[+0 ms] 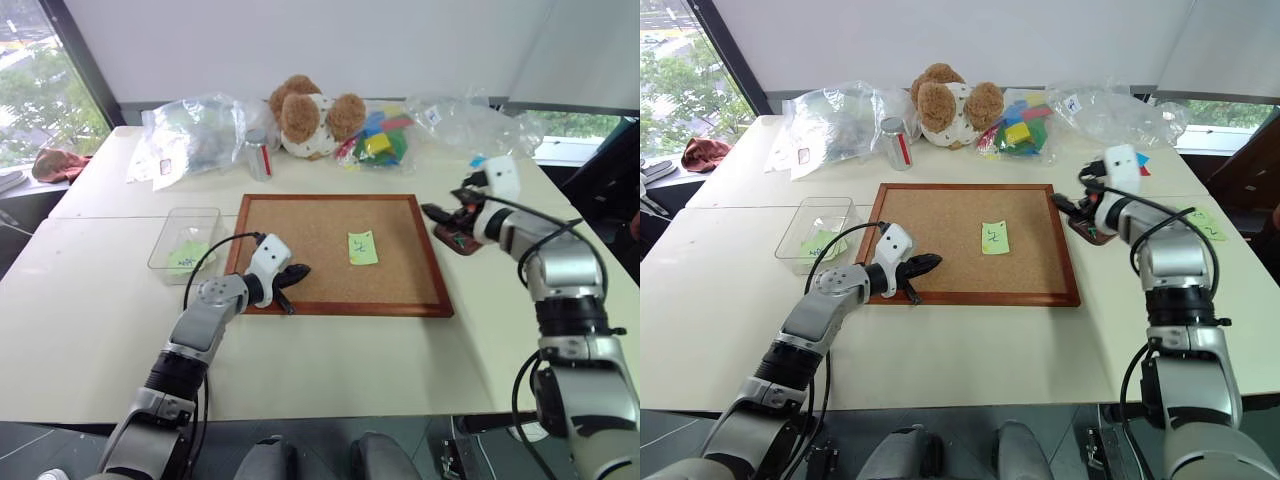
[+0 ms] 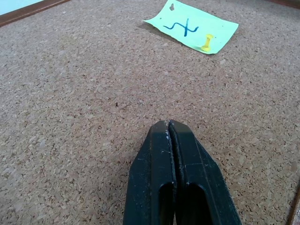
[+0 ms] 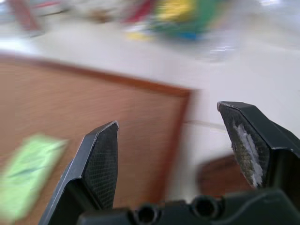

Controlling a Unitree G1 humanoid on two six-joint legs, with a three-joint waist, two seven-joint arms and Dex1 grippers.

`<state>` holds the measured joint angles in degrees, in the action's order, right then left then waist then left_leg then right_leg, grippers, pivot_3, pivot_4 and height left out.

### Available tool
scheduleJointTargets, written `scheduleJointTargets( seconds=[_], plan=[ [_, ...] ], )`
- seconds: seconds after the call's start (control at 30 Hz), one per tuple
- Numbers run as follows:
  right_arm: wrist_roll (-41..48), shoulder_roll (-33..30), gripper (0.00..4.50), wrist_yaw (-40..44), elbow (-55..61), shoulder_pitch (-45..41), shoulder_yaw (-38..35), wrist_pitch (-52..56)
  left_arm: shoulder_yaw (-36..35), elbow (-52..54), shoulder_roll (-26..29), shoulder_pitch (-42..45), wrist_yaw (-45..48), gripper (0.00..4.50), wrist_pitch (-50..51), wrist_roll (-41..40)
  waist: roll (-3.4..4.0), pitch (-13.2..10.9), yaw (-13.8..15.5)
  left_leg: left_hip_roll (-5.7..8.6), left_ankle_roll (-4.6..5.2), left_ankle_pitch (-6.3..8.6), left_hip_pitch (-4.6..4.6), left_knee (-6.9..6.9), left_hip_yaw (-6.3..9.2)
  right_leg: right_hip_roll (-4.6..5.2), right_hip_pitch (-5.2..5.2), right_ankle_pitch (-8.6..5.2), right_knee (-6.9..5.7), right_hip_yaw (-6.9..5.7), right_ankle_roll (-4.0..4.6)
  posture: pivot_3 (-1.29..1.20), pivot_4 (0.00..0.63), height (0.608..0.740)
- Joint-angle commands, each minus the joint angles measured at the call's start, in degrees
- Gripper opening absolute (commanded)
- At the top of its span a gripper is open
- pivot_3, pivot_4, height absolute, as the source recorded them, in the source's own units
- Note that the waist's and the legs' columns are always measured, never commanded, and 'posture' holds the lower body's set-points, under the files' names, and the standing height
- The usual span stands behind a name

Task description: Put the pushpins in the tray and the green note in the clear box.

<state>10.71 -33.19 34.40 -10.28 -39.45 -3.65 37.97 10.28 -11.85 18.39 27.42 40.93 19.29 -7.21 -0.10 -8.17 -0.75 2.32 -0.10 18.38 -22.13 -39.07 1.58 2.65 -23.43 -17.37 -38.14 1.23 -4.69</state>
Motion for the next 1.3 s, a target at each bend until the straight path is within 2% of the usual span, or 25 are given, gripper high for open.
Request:
scheduleJointTargets(
  seconds=[0.03,0.1,0.13,0.2,0.27,0.53,1.07,1.17,1.23,1.3],
  plan=[
    [2.86,3.85,3.67,-1.1,13.97,2.41,3.5,6.42,1.69,-2.66,0.2,-1.93,0.4,0.0,2.12,1.32,0.0,0.0,-0.08,0.0,0.05,0.03,0.01,0.0,0.0,0.0,0.0,0.0,-0.01,0.0,0.0,0.0,0.15,0.74],
    [2.93,6.86,3.67,-2.94,17.61,3.46,5.3,8.62,1.7,-2.86,0.19,-1.78,0.46,0.0,2.02,1.34,0.0,0.0,-0.04,0.0,0.07,0.04,0.01,0.0,0.01,0.0,-0.01,0.0,-0.03,0.0,0.0,0.0,0.15,0.74],
    [2.78,8.46,3.45,-3.94,18.77,3.84,6.18,9.2,1.73,-2.91,0.18,-1.72,0.49,0.0,1.99,1.35,0.0,0.0,-0.01,0.0,0.06,0.04,0.01,-0.01,0.01,0.0,-0.02,0.0,-0.04,0.0,0.0,0.0,0.15,0.74],
    [2.31,10.36,2.84,-4.89,19.87,4.43,7.74,9.93,1.81,-3.03,0.16,-1.58,0.55,0.0,1.92,1.4,0.0,0.0,0.02,0.0,0.05,0.03,0.01,-0.02,0.01,0.0,-0.02,0.0,-0.03,0.0,0.0,0.0,0.15,0.74],
    [1.43,11.46,1.97,-5.72,19.43,4.73,9.05,10.02,1.81,-3.05,0.15,-1.5,0.58,0.0,1.91,1.45,0.0,0.0,0.07,0.01,-0.06,-0.03,0.0,-0.03,0.01,0.0,-0.02,0.0,-0.02,-0.01,0.0,0.0,0.15,0.74],
    [-0.67,12.38,1.97,-6.22,14.18,6.86,11.91,5.88,1.6,-2.92,0.21,-1.59,0.4,0.0,1.96,1.48,0.0,0.0,-0.01,0.01,-0.16,-0.09,0.01,-0.03,0.0,0.0,-0.01,0.0,-0.01,-0.02,0.0,0.0,0.15,0.74],
    [-1.68,13.1,1.97,-5.79,6.67,6.96,11.46,0.66,1.49,-2.04,0.28,-2.07,0.11,0.0,2.0,1.73,0.0,0.0,-0.03,0.01,-0.16,-0.09,0.01,-0.02,0.0,0.0,-0.01,0.0,-0.01,-0.03,0.0,0.0,0.15,0.74],
    [-1.72,13.39,1.1,-5.74,6.1,6.79,11.51,0.21,1.51,-2.19,0.2,-2.03,0.07,0.0,1.97,1.78,0.0,0.0,-0.03,0.01,-0.17,-0.09,0.02,-0.02,0.0,0.0,-0.01,0.0,-0.02,-0.03,0.0,0.0,0.15,0.74],
    [-1.73,13.55,0.12,-5.69,6.09,6.57,11.44,0.07,1.51,-2.28,0.16,-2.0,0.04,0.0,1.97,1.8,0.0,0.0,-0.03,0.01,-0.17,-0.1,0.02,-0.03,0.0,0.0,-0.01,0.0,-0.02,-0.03,0.0,0.0,0.15,0.74],
    [-1.66,13.62,0.05,-5.57,6.53,6.3,11.34,0.34,1.53,-2.34,0.12,-2.03,0.0,0.0,1.97,1.82,0.0,0.0,-0.03,0.01,-0.17,-0.1,0.02,-0.03,0.0,0.0,0.0,0.0,-0.02,-0.02,0.0,0.0,0.15,0.74]
  ],
)
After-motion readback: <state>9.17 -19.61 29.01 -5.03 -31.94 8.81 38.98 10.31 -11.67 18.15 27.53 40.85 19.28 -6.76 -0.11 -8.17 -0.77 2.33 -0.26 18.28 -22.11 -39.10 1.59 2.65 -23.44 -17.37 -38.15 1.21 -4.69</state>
